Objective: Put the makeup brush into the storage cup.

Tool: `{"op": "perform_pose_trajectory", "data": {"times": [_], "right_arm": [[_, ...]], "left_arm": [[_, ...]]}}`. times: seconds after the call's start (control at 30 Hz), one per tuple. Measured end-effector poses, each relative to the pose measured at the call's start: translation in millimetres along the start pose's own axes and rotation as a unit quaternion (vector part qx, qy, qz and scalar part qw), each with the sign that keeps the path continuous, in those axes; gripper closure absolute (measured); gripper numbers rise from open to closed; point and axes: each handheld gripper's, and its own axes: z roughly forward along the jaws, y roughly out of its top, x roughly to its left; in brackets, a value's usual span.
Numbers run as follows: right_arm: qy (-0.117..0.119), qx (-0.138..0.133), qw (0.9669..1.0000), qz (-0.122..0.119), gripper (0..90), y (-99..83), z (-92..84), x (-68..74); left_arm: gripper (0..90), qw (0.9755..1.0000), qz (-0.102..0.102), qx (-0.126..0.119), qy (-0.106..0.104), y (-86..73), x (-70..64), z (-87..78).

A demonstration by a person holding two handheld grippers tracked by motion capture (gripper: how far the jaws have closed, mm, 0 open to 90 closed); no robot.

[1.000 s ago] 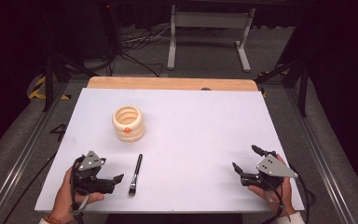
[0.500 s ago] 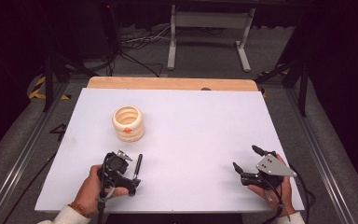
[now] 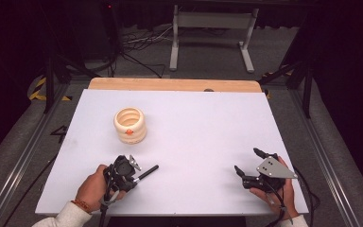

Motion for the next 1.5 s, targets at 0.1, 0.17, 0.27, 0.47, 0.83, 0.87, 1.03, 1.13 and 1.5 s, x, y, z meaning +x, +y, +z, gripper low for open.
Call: {"op": "perform_pose_trajectory", "data": {"times": [0.1, 0.17, 0.27, 0.47, 0.83, 0.87, 1.03, 1.13, 1.5], "right_arm": [[0.000, -0.002, 1.0000, -0.002, 13.1, 1.2, -0.3, 0.9], [-0.001, -0.003, 1.0000, -0.002, 13.1, 2.1, -0.4, 1.8], [0.000, -0.004, 1.0000, -0.006, 13.1, 2.9, -0.5, 2.8], [0.006, 0.001, 0.9999, -0.010, 13.1, 3.4, 1.8, 5.6], [0.012, 0.007, 0.9998, -0.012, 13.1, 2.8, 4.0, 6.8], [0.013, 0.007, 0.9998, -0.012, 13.1, 2.8, 4.3, 7.0], [0.013, 0.008, 0.9998, -0.013, 13.1, 2.9, 3.6, 7.4], [0.012, 0.008, 0.9998, -0.010, 13.1, 2.7, 3.4, 6.7], [0.007, 0.002, 0.9999, -0.014, 13.2, 4.5, 1.7, 7.1]], "left_arm": [[78.1, 0.9999, 0.015, -0.004, 0.007, -0.7, -0.7, -1.2], [80.8, 0.9996, 0.017, -0.016, 0.019, -0.7, 0.2, -5.9], [81.3, 0.9994, 0.019, -0.019, 0.021, -1.2, 2.1, -6.4], [80.5, 0.9995, 0.031, -0.006, 0.009, 2.0, 2.9, -3.5], [76.8, 0.9981, 0.045, 0.042, -0.001, 18.2, 2.5, 2.5], [78.0, 0.9980, 0.044, 0.046, -0.003, 19.0, 2.7, 2.2], [79.9, 0.9978, 0.052, 0.041, 0.004, 17.4, 0.8, 1.9], [80.2, 0.9984, 0.053, 0.020, 0.001, 11.7, 2.1, 0.9], [80.8, 0.9986, 0.046, -0.023, 0.010, 4.3, 7.6, -10.7]]}}
